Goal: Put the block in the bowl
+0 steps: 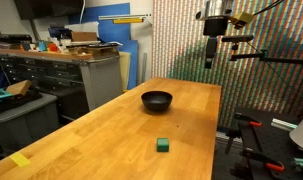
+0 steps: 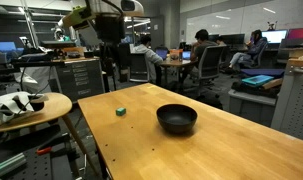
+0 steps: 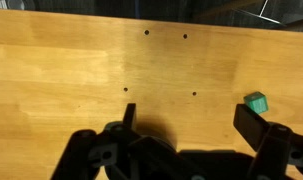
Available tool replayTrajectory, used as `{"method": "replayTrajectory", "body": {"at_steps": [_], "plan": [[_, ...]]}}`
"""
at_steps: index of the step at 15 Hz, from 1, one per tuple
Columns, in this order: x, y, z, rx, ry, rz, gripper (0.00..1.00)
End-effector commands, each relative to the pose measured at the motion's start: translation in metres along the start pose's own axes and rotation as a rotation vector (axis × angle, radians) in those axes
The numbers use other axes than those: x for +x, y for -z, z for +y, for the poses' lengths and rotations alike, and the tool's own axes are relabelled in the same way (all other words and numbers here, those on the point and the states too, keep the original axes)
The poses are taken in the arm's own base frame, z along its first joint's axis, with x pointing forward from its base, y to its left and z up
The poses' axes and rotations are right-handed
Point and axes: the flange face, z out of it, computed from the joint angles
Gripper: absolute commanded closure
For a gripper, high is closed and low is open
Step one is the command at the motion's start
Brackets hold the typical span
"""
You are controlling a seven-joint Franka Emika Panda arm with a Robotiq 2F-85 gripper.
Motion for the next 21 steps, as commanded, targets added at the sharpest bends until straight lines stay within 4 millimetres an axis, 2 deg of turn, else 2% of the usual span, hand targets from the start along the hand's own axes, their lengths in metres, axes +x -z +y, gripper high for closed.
{"method": "replayTrajectory", "body": {"at_steps": [1, 5, 9, 14, 21], "plan": [[0.001, 0.001, 0.0, 0.0, 0.0, 0.001, 0.0], [0.007, -0.003, -0.005, -0.008, -0.052, -0.005, 0.0], [0.023, -0.021, -0.028, 0.003, -0.242, -0.041, 0.0], [0.055, -0.056, -0.08, -0.041, -0.493, -0.06, 0.0], [0.102, -0.117, -0.151, -0.118, -0.804, -0.12, 0.0]]}}
